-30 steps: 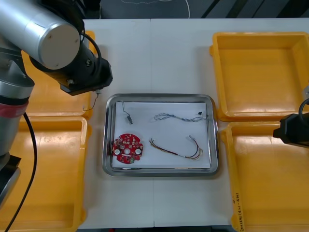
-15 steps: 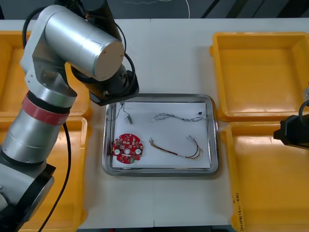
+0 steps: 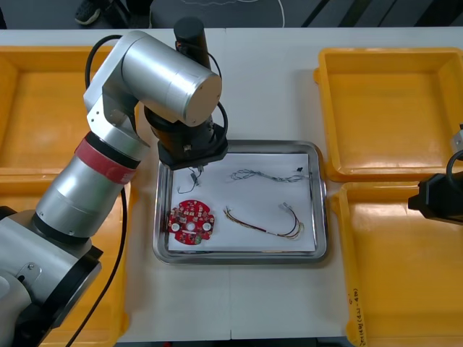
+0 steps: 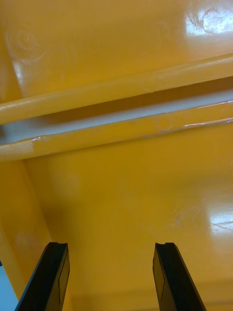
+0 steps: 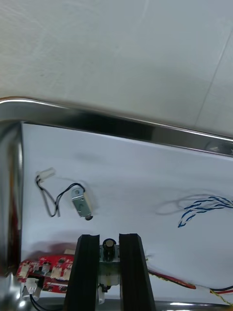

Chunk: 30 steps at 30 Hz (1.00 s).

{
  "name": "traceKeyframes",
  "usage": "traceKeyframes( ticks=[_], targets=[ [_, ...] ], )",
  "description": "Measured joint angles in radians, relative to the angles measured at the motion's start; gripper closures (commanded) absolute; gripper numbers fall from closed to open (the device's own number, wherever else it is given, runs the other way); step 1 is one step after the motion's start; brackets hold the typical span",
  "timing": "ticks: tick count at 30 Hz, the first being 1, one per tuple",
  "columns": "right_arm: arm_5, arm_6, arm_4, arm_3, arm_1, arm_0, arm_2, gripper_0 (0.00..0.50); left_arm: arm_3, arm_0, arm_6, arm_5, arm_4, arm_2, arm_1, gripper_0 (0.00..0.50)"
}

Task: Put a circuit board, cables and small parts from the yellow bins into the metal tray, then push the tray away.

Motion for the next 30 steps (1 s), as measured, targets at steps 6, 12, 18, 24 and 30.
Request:
traceKeyframes(
  ticks=[6, 12, 18, 24, 30],
  targets=[
    [0.000, 0.000, -0.005, 0.000, 0.000, 0.000, 0.000, 0.000, 0.049, 0.000, 0.000, -0.077, 0.000, -0.027, -0.019, 0.500],
    [0.000, 0.000, -0.011, 0.000, 0.000, 0.000, 0.000, 0.000, 0.075, 0.000, 0.000, -0.117, -0.001, -0.059, -0.021, 0.500],
    [0.000, 0.000, -0.017, 0.000, 0.000, 0.001, 0.000, 0.000, 0.088, 0.000, 0.000, -0.114, -0.017, -0.064, -0.021, 0.500],
    [0.000, 0.000, -0.021, 0.000, 0.000, 0.001, 0.000, 0.000, 0.088, 0.000, 0.000, -0.101, -0.028, -0.064, -0.021, 0.500],
    [0.000, 0.000, -0.023, 0.000, 0.000, 0.001, 0.000, 0.000, 0.089, 0.000, 0.000, -0.101, -0.033, -0.064, -0.021, 0.499]
  ],
)
